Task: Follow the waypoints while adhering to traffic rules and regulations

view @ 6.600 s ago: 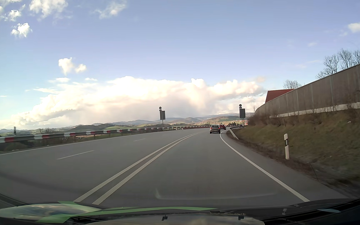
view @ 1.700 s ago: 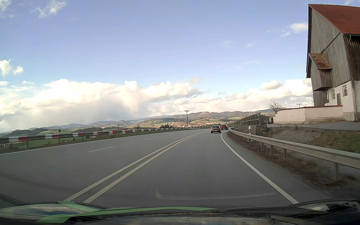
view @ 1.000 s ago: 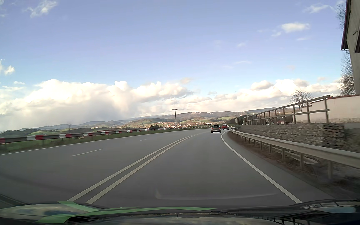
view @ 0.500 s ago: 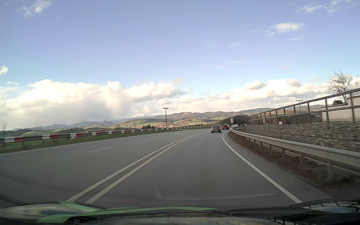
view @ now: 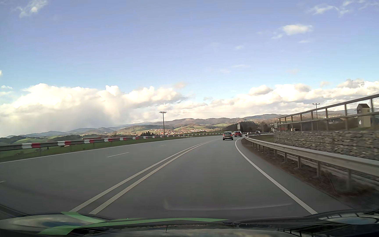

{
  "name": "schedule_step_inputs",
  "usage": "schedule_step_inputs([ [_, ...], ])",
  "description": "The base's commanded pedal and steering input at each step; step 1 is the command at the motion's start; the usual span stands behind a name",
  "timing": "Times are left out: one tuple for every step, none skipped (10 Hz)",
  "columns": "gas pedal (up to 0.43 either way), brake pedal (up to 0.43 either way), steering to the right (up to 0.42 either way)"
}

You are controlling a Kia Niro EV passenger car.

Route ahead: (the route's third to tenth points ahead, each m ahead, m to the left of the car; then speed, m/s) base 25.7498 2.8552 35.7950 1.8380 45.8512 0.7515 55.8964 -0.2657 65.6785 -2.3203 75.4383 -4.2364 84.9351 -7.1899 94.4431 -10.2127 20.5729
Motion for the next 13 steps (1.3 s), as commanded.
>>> schedule_step_inputs([
  [0.150, 0.000, 0.015],
  [0.150, 0.000, 0.015],
  [0.150, 0.000, 0.014],
  [0.138, 0.000, 0.015],
  [0.138, 0.000, 0.015],
  [0.138, 0.000, 0.014],
  [0.130, 0.000, 0.015],
  [0.110, 0.000, 0.014],
  [0.098, 0.000, 0.015],
  [0.079, 0.000, 0.015],
  [0.059, 0.000, 0.015],
  [0.047, 0.000, 0.015],
  [0.039, 0.000, 0.015],
])
